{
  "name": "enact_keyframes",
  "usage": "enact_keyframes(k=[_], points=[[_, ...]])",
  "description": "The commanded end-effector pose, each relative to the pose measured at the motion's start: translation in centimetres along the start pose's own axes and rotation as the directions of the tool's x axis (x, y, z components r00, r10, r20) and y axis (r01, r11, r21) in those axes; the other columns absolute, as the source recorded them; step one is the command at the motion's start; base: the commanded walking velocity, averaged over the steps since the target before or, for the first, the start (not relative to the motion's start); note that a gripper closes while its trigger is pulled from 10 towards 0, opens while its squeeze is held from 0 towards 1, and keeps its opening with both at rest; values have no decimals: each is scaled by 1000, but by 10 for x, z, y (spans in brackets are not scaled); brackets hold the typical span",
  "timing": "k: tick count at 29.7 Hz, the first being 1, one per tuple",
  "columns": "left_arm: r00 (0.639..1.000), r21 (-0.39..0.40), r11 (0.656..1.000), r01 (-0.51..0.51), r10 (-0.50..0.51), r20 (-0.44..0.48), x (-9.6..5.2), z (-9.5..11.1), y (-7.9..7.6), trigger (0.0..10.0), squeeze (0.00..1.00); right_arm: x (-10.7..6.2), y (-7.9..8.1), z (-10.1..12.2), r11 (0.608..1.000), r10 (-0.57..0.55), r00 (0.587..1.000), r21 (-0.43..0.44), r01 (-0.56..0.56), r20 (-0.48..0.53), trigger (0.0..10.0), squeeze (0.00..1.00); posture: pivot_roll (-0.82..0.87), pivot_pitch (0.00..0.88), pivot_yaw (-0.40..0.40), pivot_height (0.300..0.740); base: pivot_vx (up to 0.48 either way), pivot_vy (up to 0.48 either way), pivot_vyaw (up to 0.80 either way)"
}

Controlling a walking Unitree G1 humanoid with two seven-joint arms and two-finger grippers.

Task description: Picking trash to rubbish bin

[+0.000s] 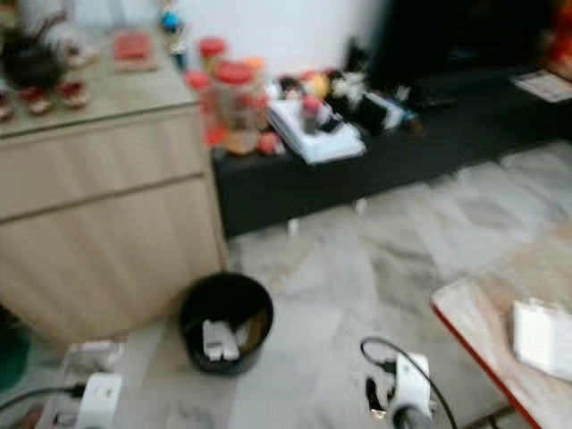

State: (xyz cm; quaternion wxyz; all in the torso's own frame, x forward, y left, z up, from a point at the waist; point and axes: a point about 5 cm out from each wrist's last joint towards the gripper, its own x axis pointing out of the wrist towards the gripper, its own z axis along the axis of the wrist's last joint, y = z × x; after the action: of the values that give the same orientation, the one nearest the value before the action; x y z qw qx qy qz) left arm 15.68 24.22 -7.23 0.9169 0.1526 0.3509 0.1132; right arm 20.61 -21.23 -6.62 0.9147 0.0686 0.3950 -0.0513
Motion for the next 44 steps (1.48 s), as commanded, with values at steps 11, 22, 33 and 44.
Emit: enact_keyframes(k=[11, 22, 33, 44], points=[[999, -3, 1000, 20, -20, 32, 3, 10, -9, 10000, 0, -5, -16, -8, 999, -49, 999, 12, 49, -23, 10000, 0, 54, 99, -57, 740, 336, 0, 202], [995, 43, 998, 54, -58, 83, 5, 21, -17, 10000, 0, -3, -12, -2, 1000, -10, 1000, -14, 9, -15, 10000, 0, 54, 99, -57, 740, 337, 0, 0], [970, 102, 983, 152, -169, 173, 13, 55, -37, 10000, 0, 8, 12, 57, 978, 142, 981, -170, -119, 134, 10000, 0, 48, 99, -56, 740, 275, 0, 0], [789, 241, 890, 387, -455, 413, 17, 160, -78, 10000, 0, 6, 91, 123, 792, 545, 822, -423, -440, 165, 10000, 0, 44, 91, -61, 740, 0, 0, 0]])
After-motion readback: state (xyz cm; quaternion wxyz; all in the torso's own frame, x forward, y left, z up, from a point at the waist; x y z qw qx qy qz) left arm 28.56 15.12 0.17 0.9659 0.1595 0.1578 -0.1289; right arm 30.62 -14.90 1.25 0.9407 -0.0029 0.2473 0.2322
